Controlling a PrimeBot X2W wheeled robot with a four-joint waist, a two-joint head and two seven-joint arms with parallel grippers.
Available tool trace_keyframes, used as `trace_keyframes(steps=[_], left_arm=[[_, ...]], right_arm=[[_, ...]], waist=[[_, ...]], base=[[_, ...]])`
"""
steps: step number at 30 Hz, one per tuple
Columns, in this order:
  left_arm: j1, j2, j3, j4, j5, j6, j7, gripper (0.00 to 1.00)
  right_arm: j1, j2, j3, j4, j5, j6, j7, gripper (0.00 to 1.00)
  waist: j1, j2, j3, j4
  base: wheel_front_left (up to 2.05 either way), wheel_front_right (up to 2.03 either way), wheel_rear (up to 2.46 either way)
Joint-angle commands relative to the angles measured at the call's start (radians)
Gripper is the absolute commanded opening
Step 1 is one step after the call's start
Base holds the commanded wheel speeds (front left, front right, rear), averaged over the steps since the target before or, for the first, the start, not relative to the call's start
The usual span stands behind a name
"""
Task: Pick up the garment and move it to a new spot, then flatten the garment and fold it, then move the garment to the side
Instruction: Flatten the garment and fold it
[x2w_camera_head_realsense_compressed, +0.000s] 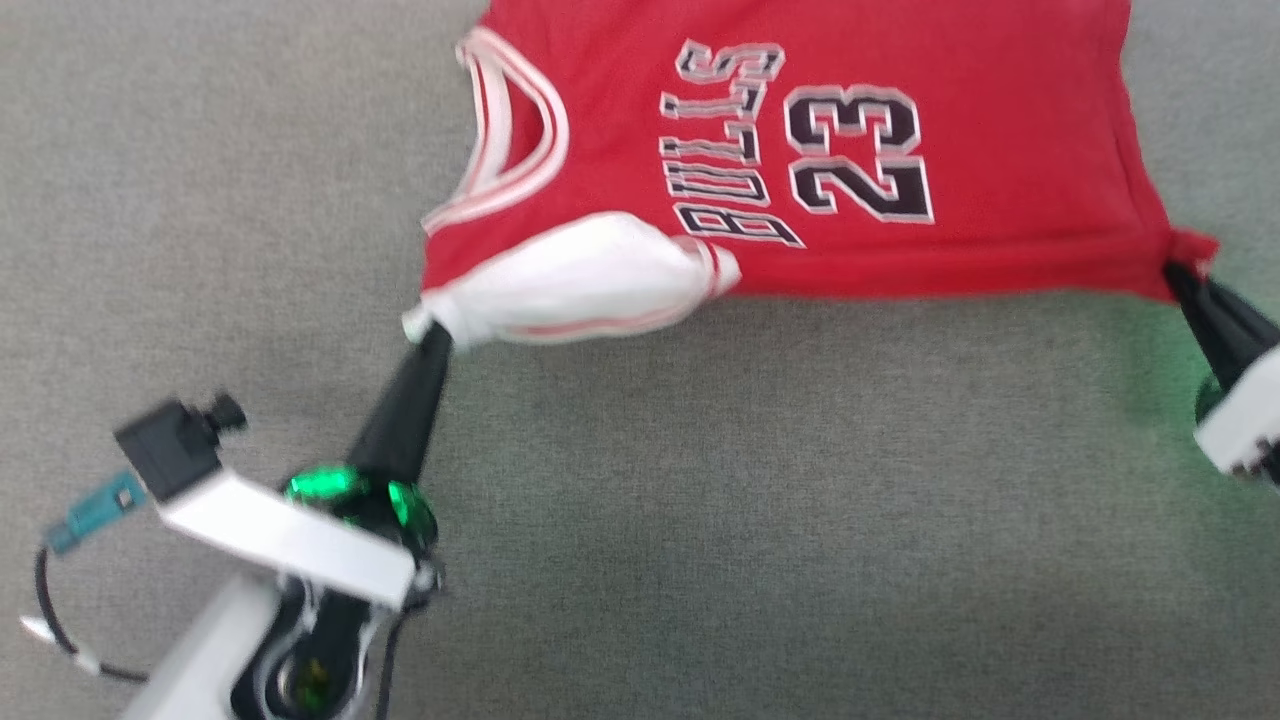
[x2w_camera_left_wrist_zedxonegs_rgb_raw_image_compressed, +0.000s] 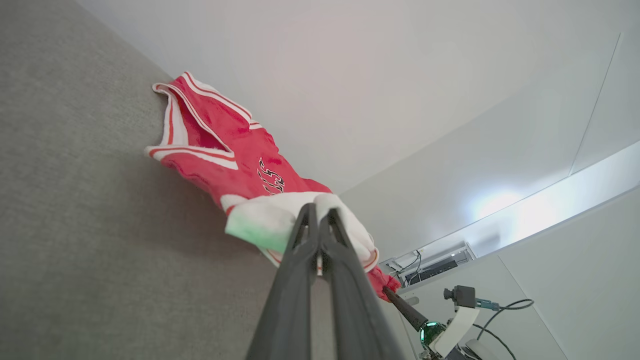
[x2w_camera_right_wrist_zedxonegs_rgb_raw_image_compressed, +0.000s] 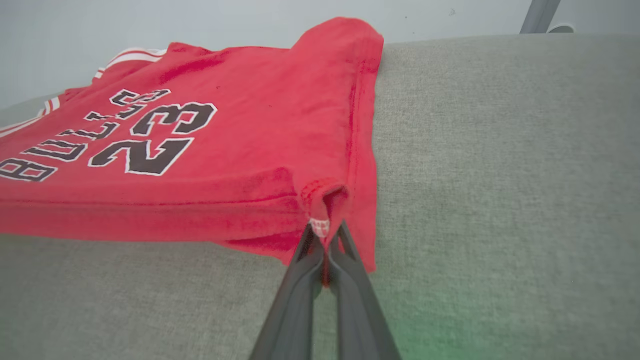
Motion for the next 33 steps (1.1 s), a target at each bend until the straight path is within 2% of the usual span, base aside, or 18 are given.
trace_keyframes(steps=[1, 10, 12, 16, 24, 30, 33], left_arm=[[0.029, 0.01, -0.003, -0.021, 0.008, 0.002, -0.007, 0.0], [0.284, 0.065, -0.011, -0.162, 0.033, 0.002, -0.007, 0.0], [0.331, 0.084, -0.014, -0.189, 0.044, 0.002, -0.006, 0.0], [0.371, 0.085, 0.001, -0.23, 0.062, 0.002, -0.006, 0.0], [0.15, 0.09, -0.071, -0.18, 0.069, 0.002, 0.007, 0.0], [-0.087, 0.098, -0.094, -0.044, 0.034, 0.002, 0.027, 0.0], [-0.183, 0.083, -0.107, 0.03, 0.005, 0.002, 0.035, 0.0]], right_arm=[[0.032, -0.006, -0.018, -0.019, 0.005, -0.005, 0.004, 0.0], [0.331, -0.006, -0.2, -0.238, -0.047, -0.005, 0.09, 0.0], [0.389, 0.008, -0.25, -0.288, -0.067, -0.005, 0.117, 0.0], [0.476, 0.048, -0.347, -0.39, -0.108, -0.003, 0.176, 0.0], [0.45, 0.15, -0.454, -0.49, -0.171, -0.003, 0.284, 0.0], [0.327, 0.179, -0.474, -0.468, -0.201, -0.003, 0.316, 0.0], [0.264, 0.181, -0.464, -0.424, -0.219, -0.003, 0.309, 0.0]], waist=[[0.0, 0.0, -0.025, -0.002], [0.0, 0.0, -0.06, -0.009], [0.0, 0.0, -0.059, -0.01], [0.0, 0.0, -0.051, -0.01], [0.0, 0.0, -0.031, -0.01], [0.0, 0.0, 0.016, -0.022], [0.0, 0.0, 0.044, -0.028]], base=[[0.0, 0.0, 0.0], [0.0, 0.0, 0.0], [0.0, 0.0, 0.0], [0.0, 0.0, 0.0], [0.0, 0.0, 0.0], [0.0, 0.0, 0.0], [0.0, 0.0, 0.0]])
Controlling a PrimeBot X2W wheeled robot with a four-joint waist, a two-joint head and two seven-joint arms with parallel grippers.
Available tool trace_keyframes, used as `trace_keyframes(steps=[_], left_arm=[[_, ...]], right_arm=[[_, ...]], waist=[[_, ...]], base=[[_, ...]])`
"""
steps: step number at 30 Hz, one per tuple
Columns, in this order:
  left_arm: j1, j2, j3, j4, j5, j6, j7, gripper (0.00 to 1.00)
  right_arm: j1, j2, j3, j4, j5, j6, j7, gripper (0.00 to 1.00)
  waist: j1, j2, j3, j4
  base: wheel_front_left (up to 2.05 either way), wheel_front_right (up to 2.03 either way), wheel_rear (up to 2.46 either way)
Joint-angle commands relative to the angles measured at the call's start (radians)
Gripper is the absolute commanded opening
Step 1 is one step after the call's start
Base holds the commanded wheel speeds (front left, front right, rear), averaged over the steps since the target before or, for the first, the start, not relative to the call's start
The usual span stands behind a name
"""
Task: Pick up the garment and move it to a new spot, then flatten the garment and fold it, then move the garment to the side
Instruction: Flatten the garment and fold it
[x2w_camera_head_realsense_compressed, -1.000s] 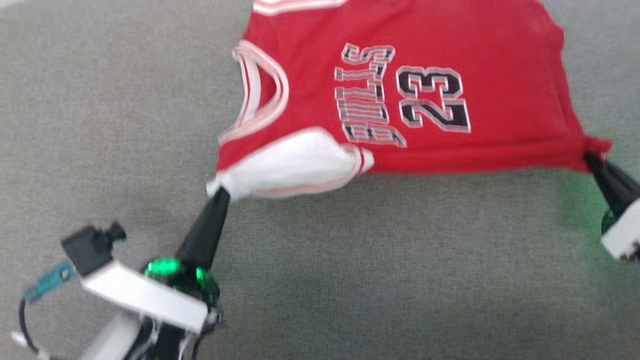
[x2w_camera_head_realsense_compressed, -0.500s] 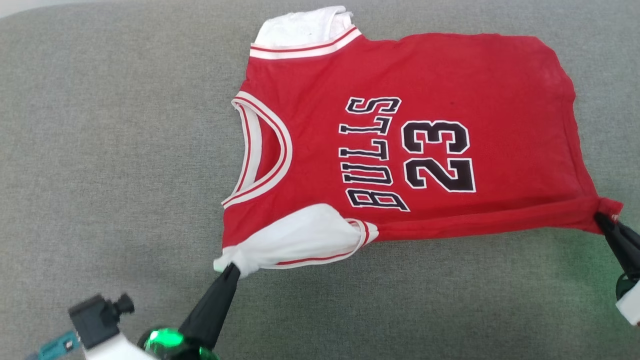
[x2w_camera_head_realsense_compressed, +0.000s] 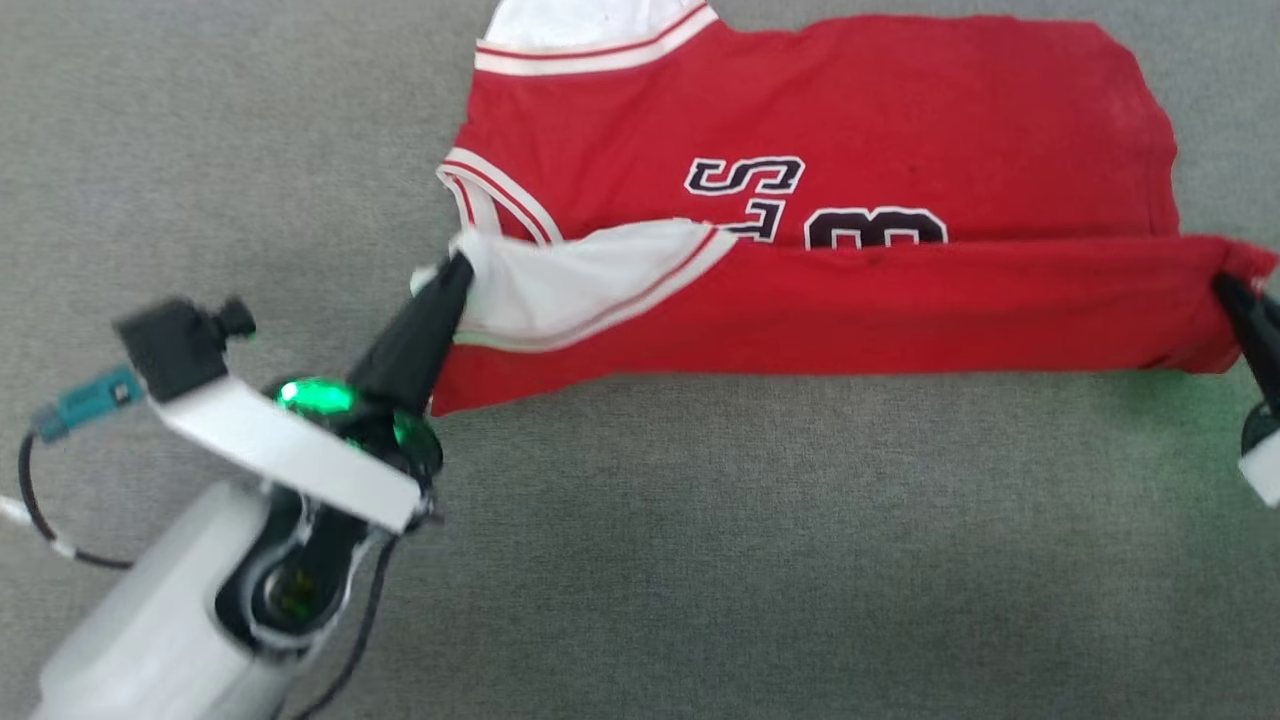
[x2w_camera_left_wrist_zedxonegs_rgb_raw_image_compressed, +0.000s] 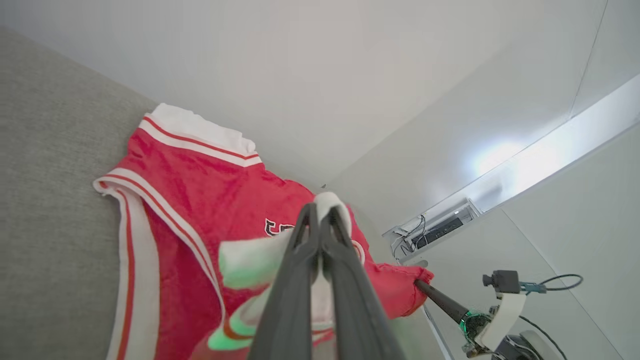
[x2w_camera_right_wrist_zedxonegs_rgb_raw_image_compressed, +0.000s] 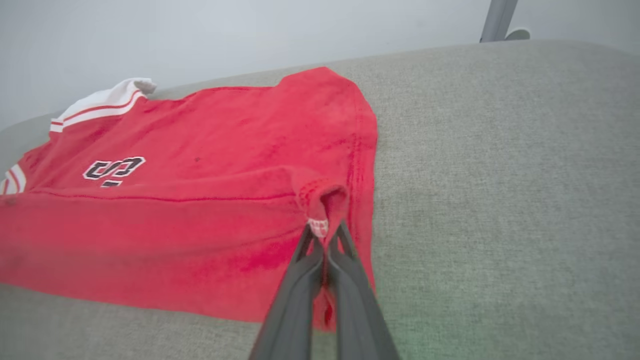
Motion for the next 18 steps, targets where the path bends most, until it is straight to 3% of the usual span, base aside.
trace_keyframes(steps=[1, 11, 18], left_arm=[[-0.034, -0.006, -0.005, 0.027, -0.013, 0.002, 0.003, 0.0], [-0.165, -0.036, -0.066, 0.235, -0.063, 0.002, -0.009, 0.0], [-0.217, -0.033, -0.154, 0.366, -0.027, 0.003, -0.015, 0.0]], right_arm=[[-0.025, 0.007, 0.01, 0.023, -0.006, 0.0, -0.006, 0.0], [-0.142, 0.006, 0.076, 0.164, -0.025, 0.0, -0.071, 0.0], [-0.179, 0.003, 0.134, 0.243, -0.028, 0.0, -0.112, 0.0]], waist=[[0.0, 0.0, 0.022, -0.008], [0.0, 0.0, 0.096, -0.018], [0.0, 0.0, 0.116, -0.024]], base=[[0.0, 0.0, 0.0], [0.0, 0.0, 0.0], [0.0, 0.0, 0.0]])
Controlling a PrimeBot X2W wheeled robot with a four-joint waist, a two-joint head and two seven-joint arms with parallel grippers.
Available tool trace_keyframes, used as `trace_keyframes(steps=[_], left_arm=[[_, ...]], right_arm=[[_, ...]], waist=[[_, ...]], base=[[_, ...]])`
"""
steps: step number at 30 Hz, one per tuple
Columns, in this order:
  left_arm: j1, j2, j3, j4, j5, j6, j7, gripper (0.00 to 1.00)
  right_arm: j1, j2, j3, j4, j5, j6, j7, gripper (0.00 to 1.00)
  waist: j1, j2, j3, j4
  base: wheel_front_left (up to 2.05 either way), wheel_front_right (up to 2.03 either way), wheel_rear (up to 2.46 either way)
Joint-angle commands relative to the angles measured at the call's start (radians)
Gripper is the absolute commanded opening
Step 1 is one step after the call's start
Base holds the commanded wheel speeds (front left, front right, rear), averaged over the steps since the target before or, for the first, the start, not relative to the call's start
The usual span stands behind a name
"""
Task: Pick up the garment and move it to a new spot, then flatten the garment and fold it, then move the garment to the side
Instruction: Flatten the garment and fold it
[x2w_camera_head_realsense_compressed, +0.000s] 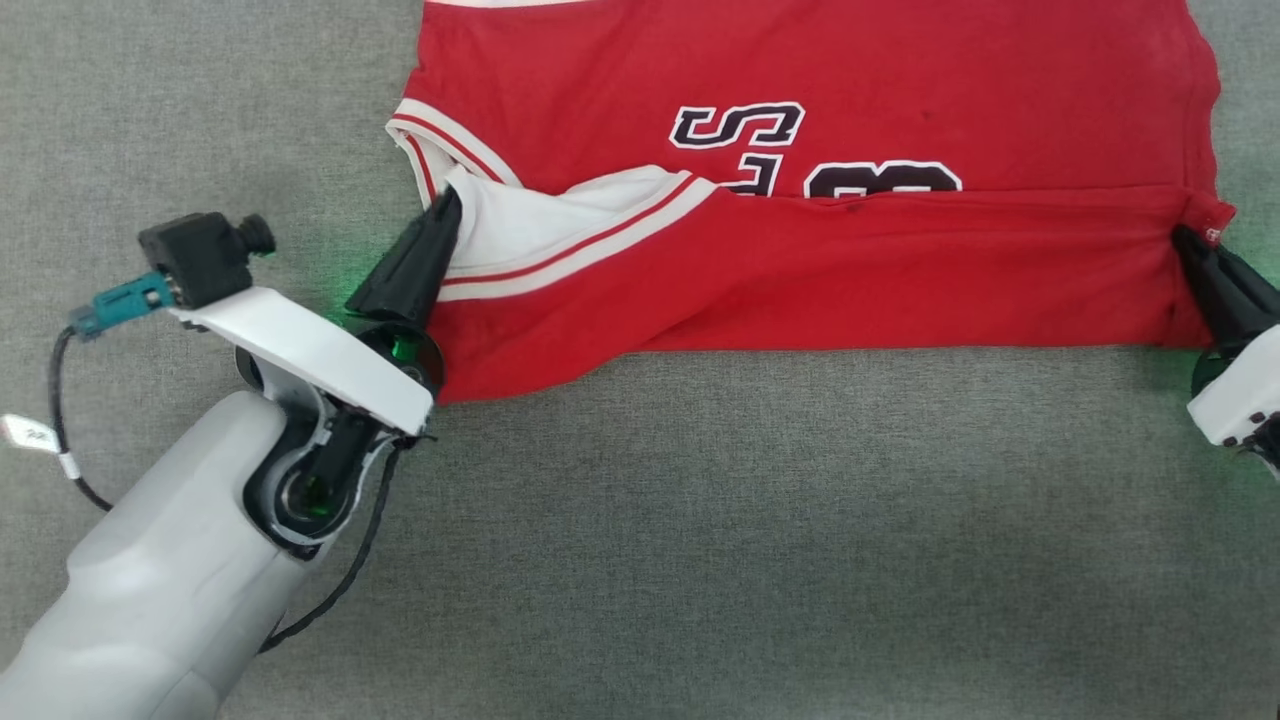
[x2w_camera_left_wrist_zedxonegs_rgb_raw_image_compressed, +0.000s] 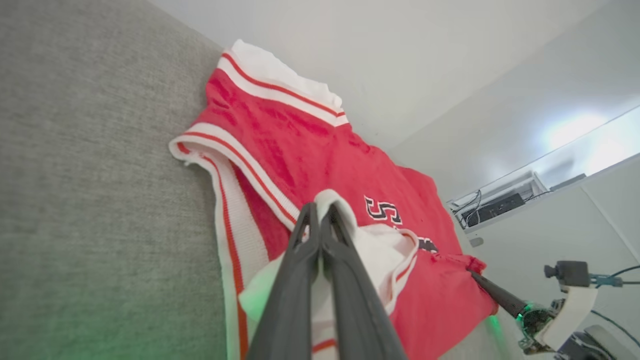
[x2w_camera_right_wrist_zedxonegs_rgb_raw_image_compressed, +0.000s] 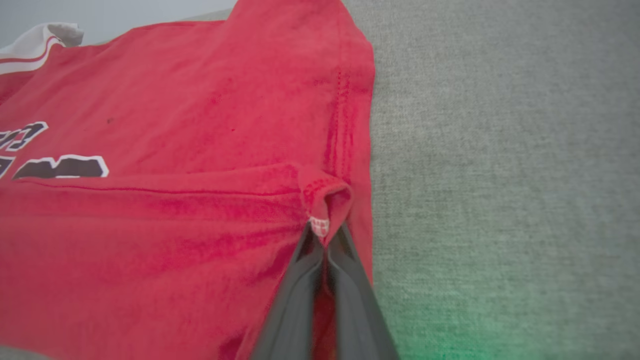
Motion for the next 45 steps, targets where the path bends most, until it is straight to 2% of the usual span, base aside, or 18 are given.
trace_keyframes(steps=[1, 2, 3, 4, 5, 8, 10, 15, 18, 20, 23, 28, 33, 38, 39, 40, 41, 45], left_arm=[[0.005, 0.004, -0.027, 0.046, 0.028, 0.003, -0.004, 0.0], [-0.003, 0.008, -0.037, 0.061, 0.041, 0.003, -0.01, 0.28], [-0.007, 0.013, -0.045, 0.078, 0.054, 0.003, -0.013, 0.83], [-0.013, 0.019, -0.054, 0.089, 0.07, 0.004, -0.016, 1.0], [-0.018, 0.025, -0.062, 0.089, 0.081, 0.004, -0.018, 1.0], [-0.043, 0.058, -0.093, 0.074, 0.115, 0.002, -0.024, 1.0], [-0.067, 0.1, -0.126, 0.054, 0.157, 0.002, -0.023, 1.0], [-0.11, 0.21, -0.173, -0.008, 0.177, 0.003, 0.015, 1.0], [-0.121, 0.25, -0.222, -0.045, 0.138, 0.003, 0.172, 1.0], [-0.146, 0.279, -0.258, -0.078, 0.142, 0.022, 0.285, 1.0], [-0.14, 0.285, -0.3, -0.117, 0.092, 0.064, 0.435, 1.0], [-0.129, 0.283, -0.336, -0.108, 0.017, 0.136, 0.602, 1.0], [-0.145, 0.259, -0.357, -0.035, -0.03, 0.135, 0.706, 1.0], [-0.146, 0.223, -0.375, 0.044, -0.057, 0.124, 0.762, 1.0], [-0.146, 0.211, -0.377, 0.062, -0.062, 0.121, 0.774, 0.79], [-0.144, 0.2, -0.383, 0.075, -0.065, 0.109, 0.788, 0.49], [-0.137, 0.179, -0.388, 0.092, -0.091, 0.089, 0.812, 0.0], [-0.133, 0.173, -0.377, 0.096, -0.115, 0.059, 0.818, 0.0]], right_arm=[[-0.005, 0.0, 0.017, 0.022, -0.006, 0.0, -0.004, 0.0], [-0.005, -0.001, 0.025, 0.029, -0.005, 0.0, -0.011, 0.0], [-0.004, -0.001, 0.032, 0.036, -0.004, 0.0, -0.019, 0.02], [-0.003, -0.004, 0.037, 0.039, -0.005, 0.0, -0.033, 0.46], [0.0, -0.007, 0.039, 0.044, -0.007, 0.0, -0.045, 1.0], [0.011, -0.011, 0.049, 0.045, -0.01, 0.0, -0.074, 1.0], [0.026, -0.011, 0.049, 0.044, -0.011, 0.0, -0.088, 1.0], [0.059, -0.008, 0.034, 0.03, -0.004, 0.0, -0.109, 1.0], [0.081, -0.005, 0.025, 0.019, -0.004, 0.0, -0.104, 1.0], [0.089, -0.002, 0.019, 0.007, -0.004, 0.0, -0.099, 1.0], [0.1, 0.008, 0.019, -0.008, -0.008, 0.0, -0.092, 1.0], [0.088, 0.021, 0.017, -0.041, -0.005, 0.0, -0.088, 1.0], [0.071, 0.02, 0.006, -0.067, -0.006, 0.0, -0.081, 1.0], [0.07, 0.023, 0.0, -0.08, -0.01, 0.0, -0.077, 1.0], [0.069, 0.025, 0.0, -0.083, -0.012, 0.0, -0.076, 1.0], [0.069, 0.024, 0.0, -0.084, -0.013, 0.0, -0.073, 1.0], [0.07, 0.019, 0.009, -0.091, -0.019, 0.0, -0.063, 1.0], [0.062, -0.02, 0.036, -0.111, -0.021, 0.0, -0.011, 1.0]], waist=[[0.0, -0.0001, -0.004, -0.001], [0.0, -0.0001, -0.01, -0.001], [0.0, -0.0001, -0.019, -0.001], [0.0, -0.0001, -0.028, -0.001], [0.0, -0.0001, -0.04, -0.001], [0.0, -0.0001, -0.084, 0.0], [0.0, -0.0001, -0.118, 0.001], [0.0, -0.0001, -0.188, 0.004], [0.0, -0.0001, -0.212, 0.008], [0.0, -0.0001, -0.218, 0.01], [0.0, -0.0001, -0.215, 0.005], [0.0, -0.0001, -0.183, -0.022], [0.0, -0.0001, -0.141, -0.056], [0.0, -0.0001, -0.121, -0.073], [0.0, -0.0001, -0.117, -0.077], [0.0, -0.0001, -0.115, -0.079], [0.0, -0.0001, -0.112, -0.084], [0.0, -0.0001, -0.108, -0.088]], base=[[0.0, 0.0, 0.0], [0.0, 0.0, 0.0], [0.0, 0.0, 0.0], [0.0, 0.0, 0.0], [0.0, 0.0, 0.0], [0.0, 0.0, 0.0], [0.0, 0.0, 0.0], [0.0, 0.0, 0.0], [0.0, 0.0, 0.0], [0.0, 0.0, 0.0], [0.0, 0.0, 0.0], [0.0, 0.0, 0.0], [0.0, 0.0, 0.0], [0.0, 0.0, 0.0], [0.0, 0.0, 0.0], [0.0, 0.0, 0.0], [0.0, 0.0, 0.0], [0.0, 0.0, 0.0]])
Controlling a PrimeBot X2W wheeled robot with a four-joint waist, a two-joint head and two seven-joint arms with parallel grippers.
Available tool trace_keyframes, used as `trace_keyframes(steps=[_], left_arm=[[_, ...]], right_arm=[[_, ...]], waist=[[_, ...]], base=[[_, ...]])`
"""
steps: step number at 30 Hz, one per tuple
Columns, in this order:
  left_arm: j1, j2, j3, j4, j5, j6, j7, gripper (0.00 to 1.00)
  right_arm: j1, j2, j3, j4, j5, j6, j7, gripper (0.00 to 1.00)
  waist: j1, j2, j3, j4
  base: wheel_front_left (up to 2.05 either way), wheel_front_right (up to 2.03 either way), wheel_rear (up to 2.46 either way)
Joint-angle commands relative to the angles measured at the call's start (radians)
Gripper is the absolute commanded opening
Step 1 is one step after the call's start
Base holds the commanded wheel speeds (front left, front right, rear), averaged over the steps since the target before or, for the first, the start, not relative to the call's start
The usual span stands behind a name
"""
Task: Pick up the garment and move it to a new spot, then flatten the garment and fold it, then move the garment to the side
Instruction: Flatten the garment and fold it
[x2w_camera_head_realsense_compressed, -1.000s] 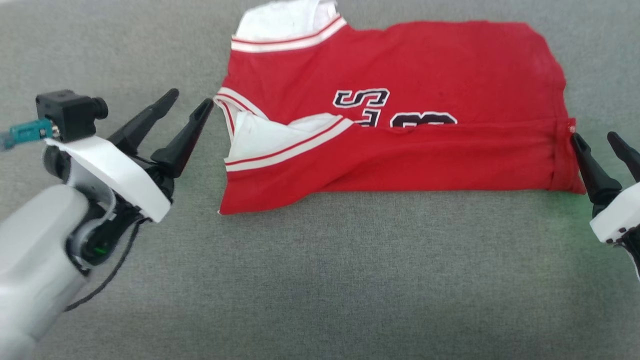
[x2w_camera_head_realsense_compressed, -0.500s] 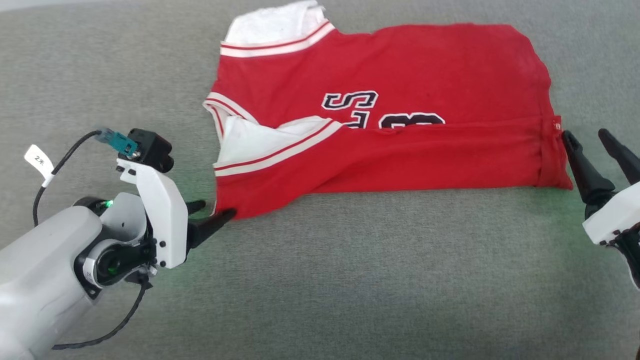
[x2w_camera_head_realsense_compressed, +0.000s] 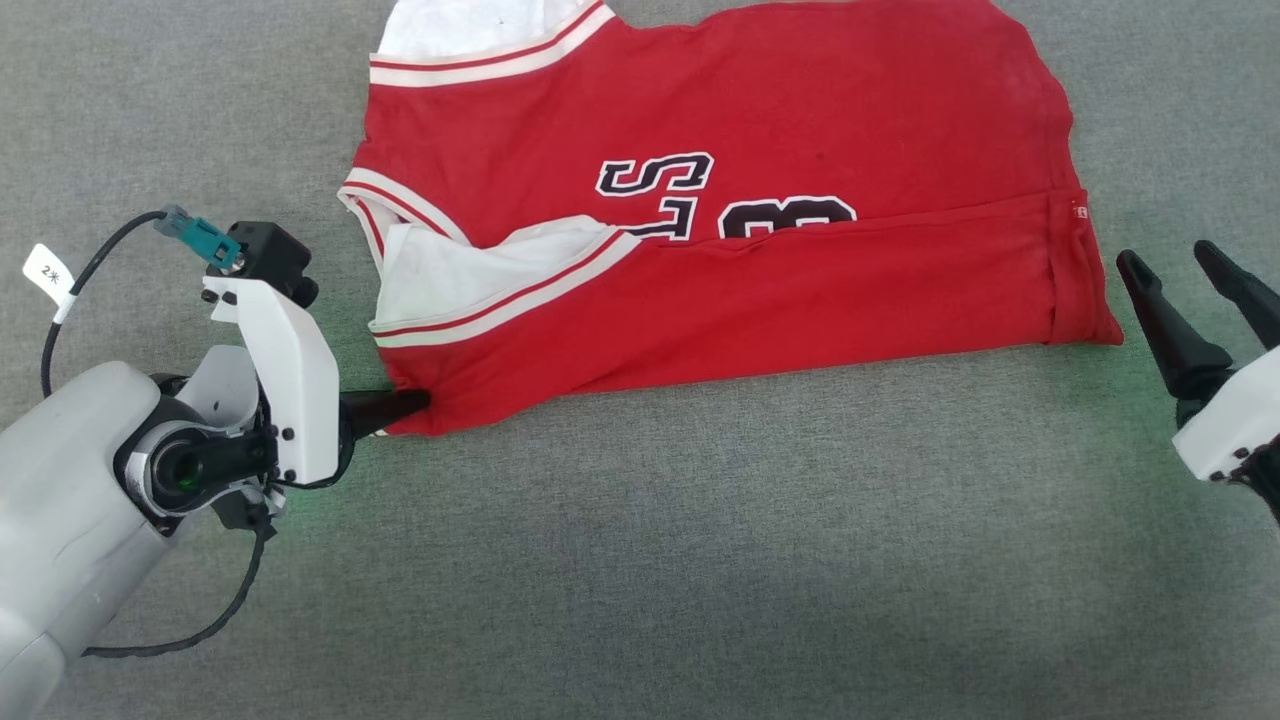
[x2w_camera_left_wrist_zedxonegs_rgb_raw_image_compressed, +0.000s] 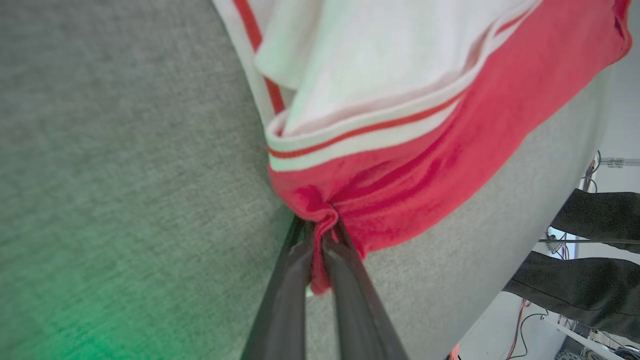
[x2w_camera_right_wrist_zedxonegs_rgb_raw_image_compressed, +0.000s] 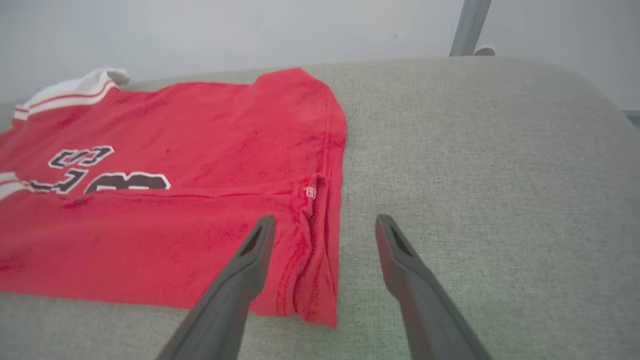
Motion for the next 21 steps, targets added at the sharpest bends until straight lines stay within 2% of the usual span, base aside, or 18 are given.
trace_keyframes(steps=[1, 7, 12, 15, 19, 20, 21], left_arm=[[0.053, -0.051, -0.044, 0.005, 0.007, -0.004, 0.006, 0.0], [0.032, -0.061, -0.028, -0.002, 0.023, -0.021, -0.029, 0.0], [0.011, -0.07, -0.024, -0.018, 0.047, -0.024, -0.051, 0.0], [0.004, -0.082, -0.024, -0.027, 0.058, -0.029, -0.063, 0.0], [0.006, -0.095, -0.031, -0.037, 0.072, -0.032, -0.073, 0.0], [0.006, -0.097, -0.031, -0.039, 0.076, -0.033, -0.077, 0.0], [0.007, -0.098, -0.03, -0.04, 0.078, -0.034, -0.081, 0.0]], right_arm=[[-0.006, -0.014, 0.013, -0.008, -0.004, 0.0, 0.022, 1.0], [-0.04, -0.127, 0.088, -0.038, 0.005, 0.0, 0.232, 1.0], [-0.085, -0.184, 0.137, -0.043, 0.046, 0.0, 0.41, 1.0], [-0.11, -0.193, 0.165, -0.027, 0.062, 0.0, 0.48, 1.0], [-0.126, -0.191, 0.199, 0.005, 0.071, 0.0, 0.52, 1.0], [-0.127, -0.19, 0.21, 0.012, 0.076, 0.0, 0.526, 0.74], [-0.127, -0.192, 0.221, 0.016, 0.08, 0.0, 0.533, 0.42]], waist=[[0.0, -0.0001, 0.001, 0.001], [0.0, -0.0001, 0.022, 0.02], [0.0, -0.0001, 0.051, 0.041], [0.0, -0.0001, 0.061, 0.054], [0.0, -0.0001, 0.069, 0.067], [0.0, -0.0001, 0.069, 0.07], [0.0, -0.0001, 0.069, 0.073]], base=[[0.0, 0.0, 0.0], [0.0, 0.0, 0.0], [0.0, 0.0, 0.0], [0.0, 0.0, 0.0], [0.0, 0.0, 0.0], [0.0, 0.0, 0.0], [0.0, 0.0, 0.0]])
